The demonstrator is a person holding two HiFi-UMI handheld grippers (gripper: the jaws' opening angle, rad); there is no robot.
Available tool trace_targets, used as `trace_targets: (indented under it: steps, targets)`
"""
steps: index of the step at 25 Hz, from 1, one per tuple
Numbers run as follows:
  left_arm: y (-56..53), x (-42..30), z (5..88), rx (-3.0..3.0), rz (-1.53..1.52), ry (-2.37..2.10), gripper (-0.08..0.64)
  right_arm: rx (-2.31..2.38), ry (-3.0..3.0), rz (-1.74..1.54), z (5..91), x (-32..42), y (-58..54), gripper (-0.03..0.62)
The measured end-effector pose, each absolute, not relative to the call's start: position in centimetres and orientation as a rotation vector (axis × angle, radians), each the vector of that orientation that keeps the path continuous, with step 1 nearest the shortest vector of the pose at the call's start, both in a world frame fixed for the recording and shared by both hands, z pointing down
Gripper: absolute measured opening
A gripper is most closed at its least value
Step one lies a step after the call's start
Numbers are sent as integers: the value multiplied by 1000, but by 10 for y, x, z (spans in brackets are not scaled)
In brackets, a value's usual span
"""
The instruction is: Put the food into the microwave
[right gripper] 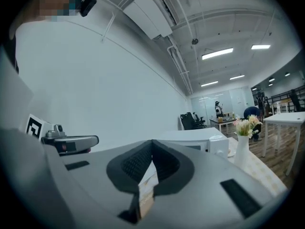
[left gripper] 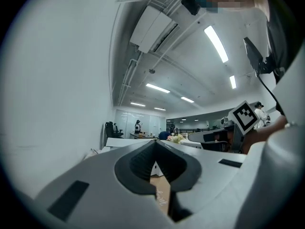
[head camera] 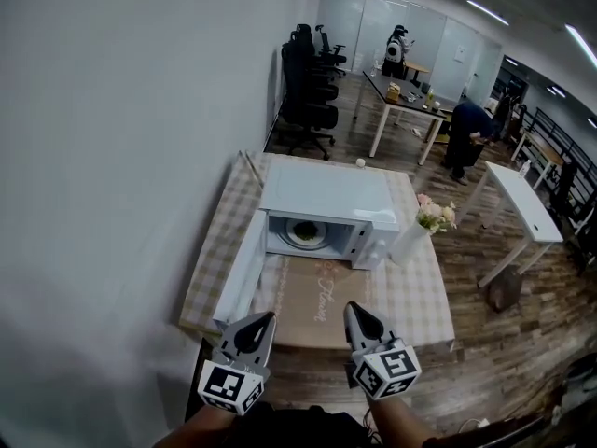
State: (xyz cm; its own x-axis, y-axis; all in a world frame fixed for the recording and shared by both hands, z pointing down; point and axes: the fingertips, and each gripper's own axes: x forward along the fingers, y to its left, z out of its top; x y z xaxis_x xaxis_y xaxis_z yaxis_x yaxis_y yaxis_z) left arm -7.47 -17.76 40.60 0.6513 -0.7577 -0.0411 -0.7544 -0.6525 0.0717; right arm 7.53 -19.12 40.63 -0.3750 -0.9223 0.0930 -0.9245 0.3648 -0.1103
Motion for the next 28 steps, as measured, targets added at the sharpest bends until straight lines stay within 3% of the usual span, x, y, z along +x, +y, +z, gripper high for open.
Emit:
trace_targets:
  steps: [28]
  targets:
    - [-180, -32, 398, 2751, -70, -1316, 8, 1727, -2607, 267, 405, 121, -192, 8]
